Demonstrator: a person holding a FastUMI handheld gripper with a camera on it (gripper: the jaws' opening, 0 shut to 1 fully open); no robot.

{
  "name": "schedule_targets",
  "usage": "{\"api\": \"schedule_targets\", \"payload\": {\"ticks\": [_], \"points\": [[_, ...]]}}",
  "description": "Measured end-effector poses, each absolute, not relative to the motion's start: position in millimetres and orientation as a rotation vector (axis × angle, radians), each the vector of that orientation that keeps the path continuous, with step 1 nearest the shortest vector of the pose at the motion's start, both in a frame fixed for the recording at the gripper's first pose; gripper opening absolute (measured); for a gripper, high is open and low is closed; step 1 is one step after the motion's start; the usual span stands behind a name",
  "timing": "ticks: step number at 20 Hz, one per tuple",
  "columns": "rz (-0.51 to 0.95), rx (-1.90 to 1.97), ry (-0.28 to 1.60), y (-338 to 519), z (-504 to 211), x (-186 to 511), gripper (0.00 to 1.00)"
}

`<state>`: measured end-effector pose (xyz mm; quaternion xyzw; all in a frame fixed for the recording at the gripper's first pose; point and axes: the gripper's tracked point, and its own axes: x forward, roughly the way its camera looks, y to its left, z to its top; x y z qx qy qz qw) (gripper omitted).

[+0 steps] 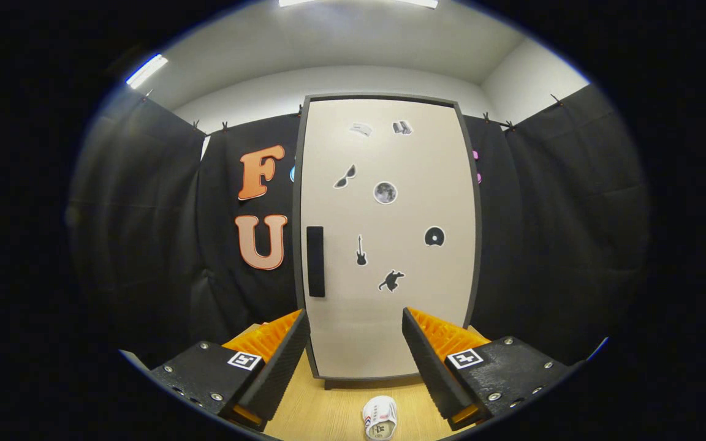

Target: Open the shoe cabinet door, grab the shoes and put them into the shoe cabinet, then close the shoe cabinet door.

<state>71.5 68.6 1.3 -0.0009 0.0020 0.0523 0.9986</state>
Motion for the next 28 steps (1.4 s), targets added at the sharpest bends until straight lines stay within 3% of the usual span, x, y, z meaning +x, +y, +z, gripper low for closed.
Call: {"api": "schedule_targets", "payload": {"ticks": [11, 28], "points": [[0.165, -0.049, -0.021, 133, 11, 144, 0.95], [0.104, -0.069, -0.022, 151, 1, 254, 0.95]]}}
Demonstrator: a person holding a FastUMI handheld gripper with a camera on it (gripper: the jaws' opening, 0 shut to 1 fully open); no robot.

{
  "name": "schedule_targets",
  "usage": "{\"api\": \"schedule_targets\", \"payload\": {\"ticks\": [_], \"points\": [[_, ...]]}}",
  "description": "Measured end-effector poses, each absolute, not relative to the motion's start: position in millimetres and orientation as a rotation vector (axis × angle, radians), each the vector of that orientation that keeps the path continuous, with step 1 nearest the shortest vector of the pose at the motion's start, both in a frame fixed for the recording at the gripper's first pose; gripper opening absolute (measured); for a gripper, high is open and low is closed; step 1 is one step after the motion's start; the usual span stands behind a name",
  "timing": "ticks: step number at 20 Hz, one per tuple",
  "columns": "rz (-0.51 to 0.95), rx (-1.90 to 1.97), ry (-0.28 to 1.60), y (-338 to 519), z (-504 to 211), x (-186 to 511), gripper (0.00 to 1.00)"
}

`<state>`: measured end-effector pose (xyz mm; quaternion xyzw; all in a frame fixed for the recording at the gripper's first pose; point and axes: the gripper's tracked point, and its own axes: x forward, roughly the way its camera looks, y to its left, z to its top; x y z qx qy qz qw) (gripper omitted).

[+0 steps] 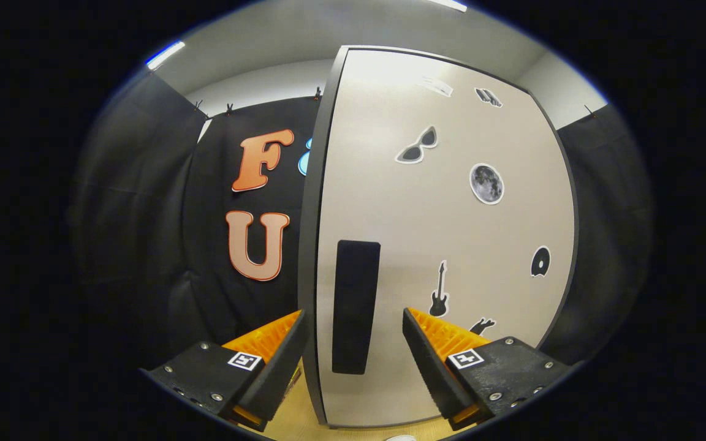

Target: Open the shoe cabinet door, grab the shoes and put them into the shoe cabinet, then close the shoe cabinet door.

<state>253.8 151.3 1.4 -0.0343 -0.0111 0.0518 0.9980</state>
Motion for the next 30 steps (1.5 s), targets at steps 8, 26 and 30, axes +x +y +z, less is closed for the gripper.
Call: {"api": "schedule_targets", "payload": {"ticks": [8, 26, 30], "points": [[0.110, -0.067, -0.036, 158, 2, 264, 0.39], [0.149, 0.005, 0.015, 108, 6, 163, 0.30], [0.141, 0.012, 0.012, 95, 6, 150, 0.30]]}}
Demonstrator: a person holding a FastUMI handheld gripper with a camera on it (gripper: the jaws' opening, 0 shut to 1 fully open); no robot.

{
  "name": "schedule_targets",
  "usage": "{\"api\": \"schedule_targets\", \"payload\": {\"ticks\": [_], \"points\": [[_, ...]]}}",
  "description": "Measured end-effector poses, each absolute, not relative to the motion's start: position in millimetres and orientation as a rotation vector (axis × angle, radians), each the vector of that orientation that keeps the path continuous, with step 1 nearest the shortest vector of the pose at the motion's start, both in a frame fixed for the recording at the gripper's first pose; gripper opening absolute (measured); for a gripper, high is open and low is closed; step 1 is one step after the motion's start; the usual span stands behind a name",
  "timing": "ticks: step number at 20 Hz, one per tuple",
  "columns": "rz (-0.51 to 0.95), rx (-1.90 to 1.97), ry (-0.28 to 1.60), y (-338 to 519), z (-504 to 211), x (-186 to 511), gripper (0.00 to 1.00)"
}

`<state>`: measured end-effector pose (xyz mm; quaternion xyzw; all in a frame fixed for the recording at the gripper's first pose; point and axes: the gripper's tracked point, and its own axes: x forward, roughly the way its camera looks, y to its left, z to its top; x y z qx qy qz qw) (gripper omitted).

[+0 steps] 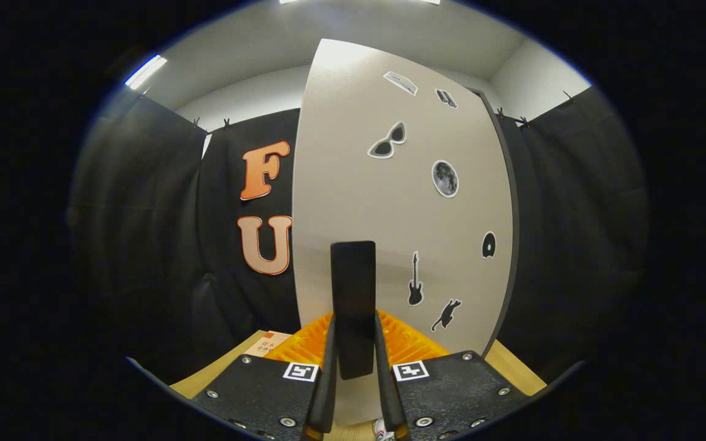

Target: Open the shoe cabinet door, grab the shoes and put them into the shoe cabinet, then close the shoe cabinet door.

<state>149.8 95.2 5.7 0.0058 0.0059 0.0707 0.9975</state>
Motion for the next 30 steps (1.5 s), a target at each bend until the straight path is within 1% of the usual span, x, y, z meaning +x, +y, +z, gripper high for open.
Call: {"api": "schedule_targets", "payload": {"ticks": [8, 14, 22, 24, 26, 30], "points": [[0.119, 0.004, 0.009, 53, 6, 111, 0.30], [0.057, -0.021, 0.012, 19, 8, 82, 0.30], [-0.072, -0.018, 0.021, -50, 7, 47, 0.30], [-0.115, -0.012, 0.027, -80, 8, 23, 0.30], [-0.154, 0.008, 0.035, -101, 8, 14, 0.29], [-0.241, -0.016, 0.046, -143, 9, 4, 0.33]]}}
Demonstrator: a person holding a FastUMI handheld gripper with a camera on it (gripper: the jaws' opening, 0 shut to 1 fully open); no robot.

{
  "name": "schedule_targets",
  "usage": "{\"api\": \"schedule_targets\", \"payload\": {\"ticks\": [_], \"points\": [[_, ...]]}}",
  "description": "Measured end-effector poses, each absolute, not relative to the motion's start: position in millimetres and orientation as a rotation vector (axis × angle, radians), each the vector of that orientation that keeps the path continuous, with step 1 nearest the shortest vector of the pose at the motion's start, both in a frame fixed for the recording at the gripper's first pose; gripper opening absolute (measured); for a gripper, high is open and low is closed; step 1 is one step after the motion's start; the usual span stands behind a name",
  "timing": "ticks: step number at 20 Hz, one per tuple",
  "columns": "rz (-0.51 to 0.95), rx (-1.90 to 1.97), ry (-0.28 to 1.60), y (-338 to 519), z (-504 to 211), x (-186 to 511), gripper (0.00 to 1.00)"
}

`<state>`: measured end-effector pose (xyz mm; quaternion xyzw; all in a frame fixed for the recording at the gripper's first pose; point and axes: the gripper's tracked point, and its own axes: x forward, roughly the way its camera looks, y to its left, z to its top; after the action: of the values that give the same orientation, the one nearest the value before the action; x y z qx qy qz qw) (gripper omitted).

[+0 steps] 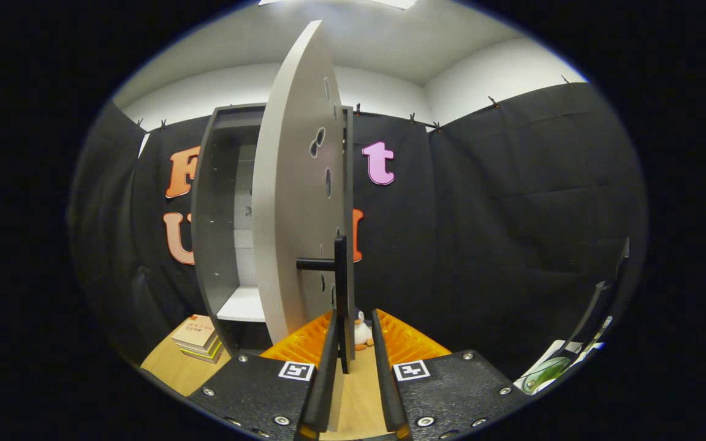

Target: Open the shoe cabinet door, grab the shoes and put them into the shoe cabinet, then close the shoe cabinet door.

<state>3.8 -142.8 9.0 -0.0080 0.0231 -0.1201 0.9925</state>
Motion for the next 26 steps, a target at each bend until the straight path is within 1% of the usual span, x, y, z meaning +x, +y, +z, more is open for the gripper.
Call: {"api": "schedule_targets", "payload": {"ticks": [2, 4, 6, 12, 20, 26], "points": [[-0.258, -0.024, 0.039, -159, 13, 0, 0.33], [-0.265, -0.017, 0.039, -174, 14, -2, 0.29], [-0.253, 0.024, 0.037, -178, 16, -3, 0.29], [-0.281, -0.006, 0.031, -190, 23, -8, 0.29], [-0.295, -0.107, -0.005, -170, 56, -37, 0.29], [-0.260, -0.118, -0.013, -135, 65, -48, 0.29]]}}
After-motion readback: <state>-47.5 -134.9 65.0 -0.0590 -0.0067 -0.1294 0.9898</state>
